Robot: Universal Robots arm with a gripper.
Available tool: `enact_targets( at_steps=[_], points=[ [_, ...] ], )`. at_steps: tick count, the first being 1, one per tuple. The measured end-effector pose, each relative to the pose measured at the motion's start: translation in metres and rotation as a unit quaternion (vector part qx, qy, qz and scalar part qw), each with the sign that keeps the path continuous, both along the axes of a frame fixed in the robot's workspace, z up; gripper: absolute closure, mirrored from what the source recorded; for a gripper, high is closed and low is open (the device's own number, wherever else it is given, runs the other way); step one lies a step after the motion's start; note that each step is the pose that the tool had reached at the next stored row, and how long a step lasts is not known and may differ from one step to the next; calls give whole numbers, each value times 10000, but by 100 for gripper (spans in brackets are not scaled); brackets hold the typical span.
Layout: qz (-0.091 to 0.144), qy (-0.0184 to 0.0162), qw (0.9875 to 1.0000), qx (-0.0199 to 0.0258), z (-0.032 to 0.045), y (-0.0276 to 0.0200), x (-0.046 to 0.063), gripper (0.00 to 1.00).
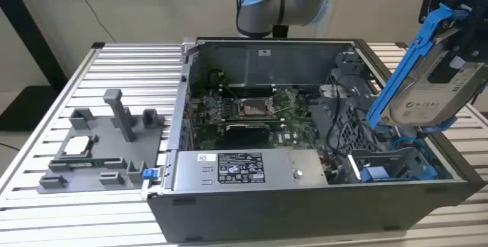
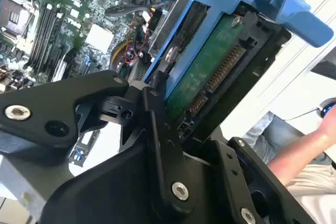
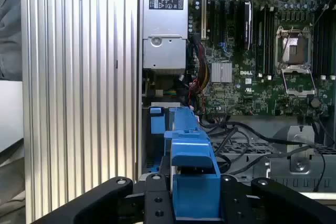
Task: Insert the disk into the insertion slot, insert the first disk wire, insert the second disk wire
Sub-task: 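Insert the disk into the insertion slot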
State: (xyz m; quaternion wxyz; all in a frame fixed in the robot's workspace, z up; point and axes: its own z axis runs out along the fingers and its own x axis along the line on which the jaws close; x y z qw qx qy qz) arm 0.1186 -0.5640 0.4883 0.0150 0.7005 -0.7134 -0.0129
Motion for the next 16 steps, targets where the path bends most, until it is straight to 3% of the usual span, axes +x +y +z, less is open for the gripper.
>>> enact_targets(
  at_steps=[11,16],
  points=[
    [0,-5,10000,0,-2,0,1,100],
    [0,-100,10000,-1,-43,-8,1,100]
  ],
)
